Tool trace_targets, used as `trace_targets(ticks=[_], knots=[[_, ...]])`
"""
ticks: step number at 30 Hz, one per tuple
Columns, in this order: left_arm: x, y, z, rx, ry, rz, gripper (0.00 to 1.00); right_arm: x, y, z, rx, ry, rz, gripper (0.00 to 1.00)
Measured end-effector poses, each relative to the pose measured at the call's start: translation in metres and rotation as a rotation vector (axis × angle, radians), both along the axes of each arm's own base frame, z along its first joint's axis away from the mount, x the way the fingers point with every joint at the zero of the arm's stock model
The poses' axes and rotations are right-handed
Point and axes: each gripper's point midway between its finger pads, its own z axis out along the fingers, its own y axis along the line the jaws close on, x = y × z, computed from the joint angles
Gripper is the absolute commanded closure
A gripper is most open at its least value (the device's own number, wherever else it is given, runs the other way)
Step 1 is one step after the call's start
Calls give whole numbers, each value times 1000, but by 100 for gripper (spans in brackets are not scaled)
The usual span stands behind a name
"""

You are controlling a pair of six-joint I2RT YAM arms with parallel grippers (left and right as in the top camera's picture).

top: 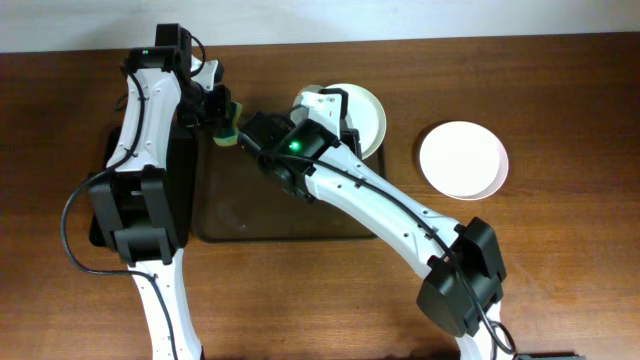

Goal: Clean dirty plates on tray and stack at the side
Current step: 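Carry the plate right with the right gripper and stack it on the pinkish plate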

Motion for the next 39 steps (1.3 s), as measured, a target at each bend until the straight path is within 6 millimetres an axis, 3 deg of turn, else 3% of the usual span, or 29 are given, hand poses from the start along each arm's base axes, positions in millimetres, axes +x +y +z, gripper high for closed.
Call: trace_targets(ticks=[5,9,12,14,17,24,27,28,34,36,39], knots=[[0,2,-1,11,0,2,99,-2,16,6,159,4,18,96],[0,4,-1,22,0,4,99,-3,2,15,58,-17,11,96],[0,5,-1,28,0,6,99,-7,-10,44,-95,-114,15,96],[0,5,-1,29,0,6,99,-19,3,72,-180,-220,59,96],[0,5,-1,29,0,6,99,-37,26,93,-245,-321,123,96],[0,5,-2,29,1,6,99,-36,19,103,-305,-353,112,96],[0,5,-1,29,0,6,99,-30,12,93,-270,-304,95,96],[0,5,-2,29,1,6,99,-27,7,86,-246,-270,83,96],[0,5,-2,29,1,6,100,15,-78,15,56,133,-86,96],[0,5,-2,29,1,6,99,27,-115,-1,251,247,-143,96],[0,5,-2,29,1,6,100,37,-187,-12,472,328,-245,96]])
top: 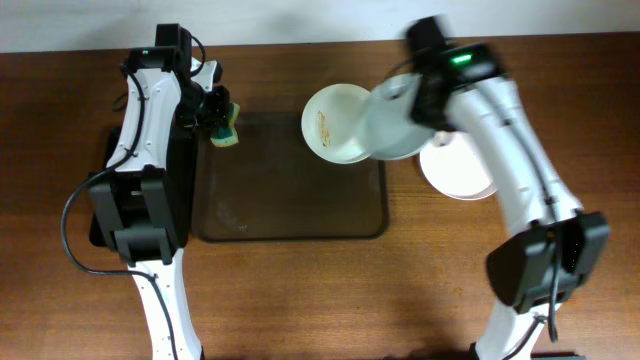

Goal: Clean dirty plates on tray and stack at the side
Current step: 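Carry the plate right with the right gripper and stack it on the pinkish plate, then move right gripper back to the last white plate and grip its rim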

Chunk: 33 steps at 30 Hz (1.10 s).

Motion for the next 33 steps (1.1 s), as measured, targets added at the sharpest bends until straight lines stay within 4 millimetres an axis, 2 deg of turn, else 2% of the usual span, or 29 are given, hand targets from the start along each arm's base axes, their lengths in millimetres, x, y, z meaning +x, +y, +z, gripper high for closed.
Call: trace_targets(ticks=[1,3,4,6,9,16,18,20,21,22,23,27,28,31,33], knots=[[0,0,0,0,0,0,100,0,-22,-2,45,13,-40,96],[0,0,0,0,0,0,100,-6,-84,-5,111,28,-165,96],[0,0,0,0,0,0,100,-9,-103,-5,125,26,-203,96],[0,0,0,0,0,0,100,-17,-131,-11,133,31,-264,96],[0,0,0,0,0,0,99,-24,-151,-34,132,42,-304,96],[0,1,0,3,0,1,100,-36,-147,-109,140,89,-303,96],[0,1,0,3,0,1,99,-44,-141,-131,161,108,-300,90],[0,1,0,3,0,1,100,-52,-136,-141,181,130,-298,85],[0,1,0,3,0,1,99,-57,-133,-144,195,150,-298,75],[0,1,0,3,0,1,100,-58,-131,-145,204,157,-293,61],[0,1,0,3,0,1,100,-58,-127,-145,223,159,-279,55],[0,1,0,3,0,1,100,-66,-113,-145,292,205,-241,52],[0,1,0,3,0,1,100,-71,-109,-139,308,230,-239,52],[0,1,0,3,0,1,100,-57,-103,-114,323,181,-212,50],[0,1,0,3,-2,1,99,-46,-88,-89,323,107,-164,47]])
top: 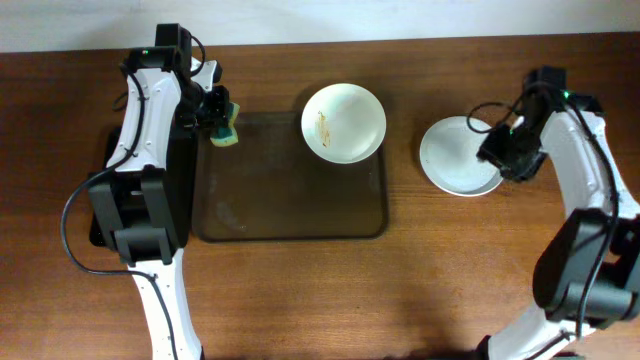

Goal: Clean dirty plates on tray and stack at the side
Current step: 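Move right gripper back to the last white plate and grip its rim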

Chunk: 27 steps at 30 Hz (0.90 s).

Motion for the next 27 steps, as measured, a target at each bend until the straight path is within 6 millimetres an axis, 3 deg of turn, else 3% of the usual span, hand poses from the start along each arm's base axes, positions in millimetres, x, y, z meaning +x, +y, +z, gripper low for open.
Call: trace_targets(ticks=[1,3,7,10,16,21,27], knots=[[0,0,0,0,-2,0,100,8,19,18,1,-63,39,46],[1,0,0,0,-3,0,100,21,50,35,17,-145,110,43],[0,-1,0,0,-2,-2,99,41,131,47,68,-257,277,41],[0,-3,0,0,-2,-6,99,44,171,52,83,-302,332,41],[0,-6,0,0,-2,-11,100,51,200,58,83,-362,354,40],[0,-6,0,0,-2,-11,100,54,202,33,84,-306,329,40],[0,-6,0,0,-2,-11,99,59,209,23,101,-299,294,41]])
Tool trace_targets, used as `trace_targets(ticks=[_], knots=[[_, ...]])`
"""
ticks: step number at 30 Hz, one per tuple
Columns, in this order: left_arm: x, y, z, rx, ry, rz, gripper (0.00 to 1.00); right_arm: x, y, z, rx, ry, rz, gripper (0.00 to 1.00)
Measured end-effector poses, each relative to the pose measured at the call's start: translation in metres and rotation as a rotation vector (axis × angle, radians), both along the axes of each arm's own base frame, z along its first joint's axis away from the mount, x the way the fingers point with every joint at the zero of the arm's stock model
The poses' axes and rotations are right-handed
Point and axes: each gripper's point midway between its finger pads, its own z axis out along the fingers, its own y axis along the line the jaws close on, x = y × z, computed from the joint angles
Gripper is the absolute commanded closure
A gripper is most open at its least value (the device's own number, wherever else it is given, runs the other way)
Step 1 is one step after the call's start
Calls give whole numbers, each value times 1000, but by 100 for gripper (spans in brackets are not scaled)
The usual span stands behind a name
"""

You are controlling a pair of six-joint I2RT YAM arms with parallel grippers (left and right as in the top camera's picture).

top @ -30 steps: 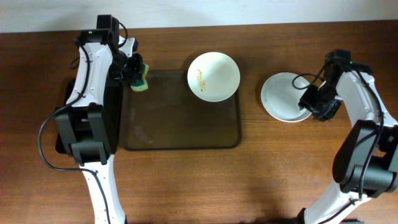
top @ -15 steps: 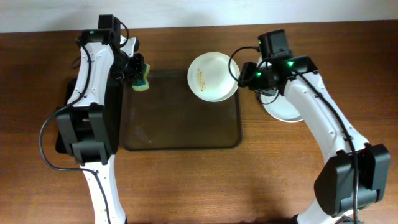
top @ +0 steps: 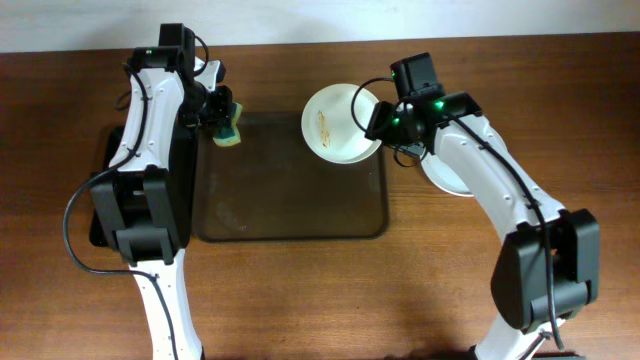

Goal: Clean dirty plates on tray and stack at the side
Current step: 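Move right gripper back to the last white plate and grip its rim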

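A white plate with yellowish smears [top: 336, 122] lies on the back right corner of the dark tray [top: 290, 215]. My right gripper [top: 374, 119] is at that plate's right rim; the overhead view does not show how its jaws stand. Right of the tray, white plates [top: 450, 178] lie stacked on the table, partly under my right arm. At the tray's back left corner my left gripper [top: 220, 115] is shut on a yellow-green sponge [top: 231, 131].
A black rectangular base [top: 105, 190] lies left of the tray under my left arm. Brown tabletop runs in front of the tray and at the far right. A pale wall edge [top: 300, 20] borders the table's back.
My right gripper was over the right edge of the white stack beside the tray. It is now at the right rim of the smeared plate on the tray. The left gripper and sponge have not moved.
My right arm first stretched across the tray toward the sponge in my left gripper. Then it was swinging right with a white plate, leaving the smeared plate on the tray. Then it hovered at the side stack, and now it is back at the smeared plate.
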Motion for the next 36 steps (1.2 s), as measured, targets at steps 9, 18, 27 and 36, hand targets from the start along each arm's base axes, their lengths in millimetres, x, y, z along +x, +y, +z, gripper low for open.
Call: trace_targets(ticks=[9,18,27,36], knots=[[0,0,0,0,0,0,100,-2,16,-30,4,60,-11,44],[0,1,0,4,0,1,100,2,31,-58,-32,73,-55,60],[0,4,-1,23,0,5,99,-7,22,-99,-95,168,-86,66],[0,5,-1,26,-1,6,99,-61,65,-105,-83,312,76,68]])
